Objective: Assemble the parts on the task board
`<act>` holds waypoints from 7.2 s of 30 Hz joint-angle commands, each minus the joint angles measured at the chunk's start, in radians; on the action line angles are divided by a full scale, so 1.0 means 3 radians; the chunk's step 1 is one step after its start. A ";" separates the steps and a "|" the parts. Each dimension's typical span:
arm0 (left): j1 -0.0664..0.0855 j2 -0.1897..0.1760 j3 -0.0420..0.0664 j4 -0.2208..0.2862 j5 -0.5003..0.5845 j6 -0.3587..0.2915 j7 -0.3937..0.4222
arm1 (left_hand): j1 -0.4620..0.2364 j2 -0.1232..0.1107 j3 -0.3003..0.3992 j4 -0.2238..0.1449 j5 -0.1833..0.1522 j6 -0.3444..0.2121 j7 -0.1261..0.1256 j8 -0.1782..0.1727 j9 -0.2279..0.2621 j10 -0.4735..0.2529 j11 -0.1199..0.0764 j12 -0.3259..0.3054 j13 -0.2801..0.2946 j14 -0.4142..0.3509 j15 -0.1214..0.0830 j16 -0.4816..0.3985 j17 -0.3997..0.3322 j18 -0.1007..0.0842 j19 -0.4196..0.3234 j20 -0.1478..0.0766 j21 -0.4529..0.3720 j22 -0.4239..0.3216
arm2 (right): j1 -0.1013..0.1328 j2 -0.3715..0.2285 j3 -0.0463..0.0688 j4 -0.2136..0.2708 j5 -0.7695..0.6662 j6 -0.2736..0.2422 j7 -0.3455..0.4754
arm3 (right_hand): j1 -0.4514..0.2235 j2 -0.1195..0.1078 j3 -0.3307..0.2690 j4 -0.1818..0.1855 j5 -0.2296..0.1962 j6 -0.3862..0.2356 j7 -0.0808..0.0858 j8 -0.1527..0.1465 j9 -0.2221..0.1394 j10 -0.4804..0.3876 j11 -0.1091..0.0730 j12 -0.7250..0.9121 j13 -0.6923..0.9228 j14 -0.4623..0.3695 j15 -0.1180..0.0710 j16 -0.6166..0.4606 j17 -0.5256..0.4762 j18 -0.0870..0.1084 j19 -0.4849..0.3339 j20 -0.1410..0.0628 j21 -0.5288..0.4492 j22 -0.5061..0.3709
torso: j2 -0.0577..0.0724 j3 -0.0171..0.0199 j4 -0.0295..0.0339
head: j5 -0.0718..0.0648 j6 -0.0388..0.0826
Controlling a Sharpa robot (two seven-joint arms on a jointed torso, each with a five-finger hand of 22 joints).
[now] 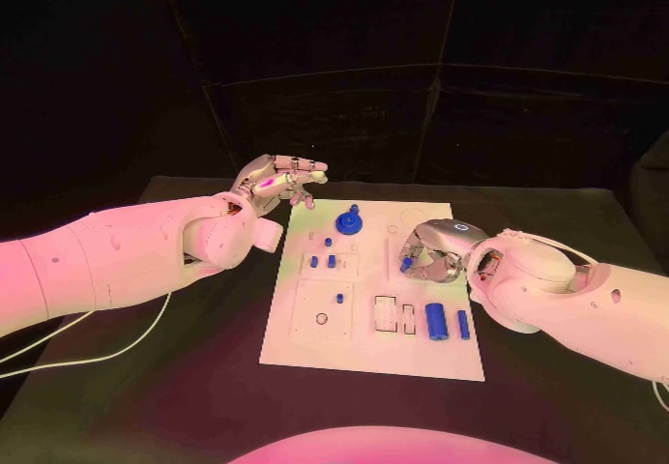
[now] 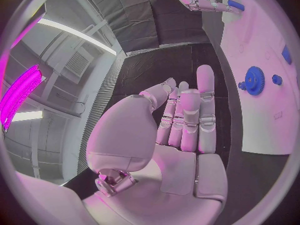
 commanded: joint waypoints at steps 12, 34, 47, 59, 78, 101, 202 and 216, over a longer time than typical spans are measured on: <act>0.0006 0.0005 0.0002 -0.0001 0.0008 0.0098 -0.0019 | -0.0010 0.0010 -0.0002 -0.0011 0.0017 -0.0008 0.0002 -0.0013 -0.0001 -0.0027 -0.0009 0.0019 -0.0002 -0.0030 -0.0001 0.0016 -0.0008 0.0022 -0.0011 0.0004 -0.0013 -0.0006 | 0.0006 0.0009 0.0002 -0.0007 0.0097 -0.0066 0.0105 | -0.0022 -0.0006 0.0079 0.0051 -0.0026 -0.0007 0.0013 -0.0011 -0.0010 0.0072 0.0002 -0.0058 -0.0003 0.0085 -0.0025 0.0030 0.0005 -0.0050 0.0025 -0.0008 0.0025 0.0021 | -0.0001 0.0001 -0.0003 | 0.0029 -0.0018; 0.0005 0.0001 0.0001 -0.0005 -0.0011 0.0134 -0.0027 | 0.0000 0.0007 -0.0003 -0.0022 0.0017 -0.0006 0.0002 -0.0011 0.0000 -0.0030 -0.0009 0.0027 -0.0001 -0.0026 -0.0002 0.0031 0.0005 0.0023 -0.0009 0.0004 -0.0014 -0.0006 | 0.0005 -0.0079 0.0003 0.0128 0.0162 -0.0477 0.0215 | 0.0122 0.0094 0.0567 -0.0105 -0.0180 0.0321 -0.0038 0.0119 0.0051 0.0434 -0.0078 -0.0143 0.0018 0.0059 -0.0108 0.0050 -0.0018 -0.0105 0.0128 -0.0091 0.0207 0.0332 | -0.0011 0.0000 0.0000 | 0.0030 -0.0025; 0.0004 -0.0007 0.0000 -0.0027 -0.0012 0.0122 -0.0024 | -0.0015 0.0004 -0.0016 -0.0016 0.0015 -0.0001 0.0003 -0.0005 0.0001 -0.0035 -0.0007 0.0035 -0.0001 -0.0025 -0.0002 0.0040 0.0004 0.0022 -0.0005 0.0004 -0.0015 -0.0007 | 0.0006 -0.0262 0.0066 0.0601 0.0406 -0.0715 0.0291 | 0.0051 0.0029 0.0596 -0.0102 -0.0178 0.0300 -0.0025 0.0088 0.0042 0.0423 -0.0065 -0.0210 0.0016 0.0057 -0.0097 0.0053 -0.0024 -0.0104 0.0122 -0.0082 0.0210 0.0335 | -0.0004 -0.0003 -0.0002 | 0.0046 -0.0011; 0.0007 0.0002 0.0000 -0.0061 -0.0011 0.0059 0.0021 | -0.0017 0.0003 -0.0017 -0.0016 0.0016 -0.0003 0.0003 -0.0006 0.0001 -0.0037 -0.0007 0.0036 -0.0001 -0.0028 -0.0001 0.0038 -0.0003 0.0022 -0.0005 0.0005 -0.0016 -0.0007 | 0.0003 0.0156 0.0066 0.0566 0.0500 -0.0498 0.0472 | 0.0056 0.0027 0.0629 -0.0120 -0.0173 0.0297 -0.0021 0.0077 0.0039 0.0421 -0.0061 -0.0236 0.0016 0.0053 -0.0094 0.0044 -0.0044 -0.0104 0.0117 -0.0078 0.0210 0.0334 | 0.0005 -0.0005 0.0002 | 0.0092 -0.0046; 0.0009 0.0016 0.0001 -0.0075 -0.0010 0.0008 0.0082 | -0.0024 0.0002 -0.0023 -0.0012 0.0016 -0.0005 0.0005 -0.0006 0.0001 -0.0038 -0.0006 0.0039 -0.0001 -0.0031 0.0000 0.0035 -0.0012 0.0022 -0.0005 0.0005 -0.0017 -0.0008 | -0.0171 0.0704 -0.0051 0.0174 0.0203 -0.0073 0.0478 | 0.0050 0.0032 0.0643 -0.0123 -0.0170 0.0298 -0.0017 0.0073 0.0039 0.0421 -0.0057 -0.0248 0.0017 0.0052 -0.0090 0.0043 -0.0046 -0.0106 0.0118 -0.0075 0.0216 0.0346 | 0.0000 -0.0003 -0.0003 | 0.0169 -0.0119; 0.0008 0.0047 0.0001 -0.0080 -0.0010 0.0026 0.0064 | -0.0028 0.0005 -0.0023 -0.0009 0.0016 -0.0006 0.0005 -0.0006 0.0000 -0.0039 -0.0006 0.0040 -0.0001 -0.0033 0.0000 0.0034 -0.0016 0.0022 -0.0005 0.0006 -0.0018 -0.0008 | -0.0235 0.0827 -0.0055 0.0056 0.0084 0.0162 0.0290 | 0.0051 0.0037 0.0655 -0.0130 -0.0167 0.0300 -0.0017 0.0071 0.0038 0.0424 -0.0057 -0.0255 0.0018 0.0051 -0.0089 0.0042 -0.0050 -0.0104 0.0113 -0.0074 0.0212 0.0337 | 0.0002 -0.0001 -0.0003 | 0.0192 -0.0144; -0.0001 -0.0019 -0.0023 -0.0031 -0.0010 0.0094 0.0032 | -0.0005 -0.0007 -0.0035 -0.0038 0.0016 0.0011 -0.0004 0.0010 0.0004 -0.0031 -0.0015 0.0070 0.0002 -0.0052 -0.0005 0.0036 -0.0047 0.0024 -0.0007 0.0004 -0.0026 -0.0012 | -0.0305 -0.0659 -0.0073 0.0858 0.0459 -0.0234 -0.1058 | -0.0700 0.0016 -0.1438 0.0632 0.0639 0.0023 -0.0164 0.0630 0.0204 0.0927 -0.0216 0.3706 0.3868 0.0231 -0.0209 0.0729 0.1129 -0.0181 0.0264 -0.0184 0.0494 0.0825 | -0.0028 -0.0023 -0.0126 | -0.0196 -0.0004; -0.0001 -0.0032 -0.0024 -0.0027 -0.0010 0.0101 0.0036 | -0.0004 -0.0004 -0.0034 -0.0039 0.0016 0.0009 -0.0002 0.0010 0.0004 -0.0033 -0.0014 0.0071 0.0002 -0.0052 -0.0005 0.0038 -0.0047 0.0024 -0.0007 0.0003 -0.0027 -0.0012 | -0.0364 -0.0518 -0.0073 0.0751 0.0346 0.0007 -0.1228 | -0.0617 0.0140 -0.1422 0.0616 0.0690 -0.0001 -0.0159 0.0661 0.0228 0.0913 -0.0211 0.3719 0.3908 0.0231 -0.0203 0.0747 0.1167 -0.0185 0.0265 -0.0180 0.0506 0.0849 | -0.0024 -0.0028 -0.0135 | -0.0166 -0.0028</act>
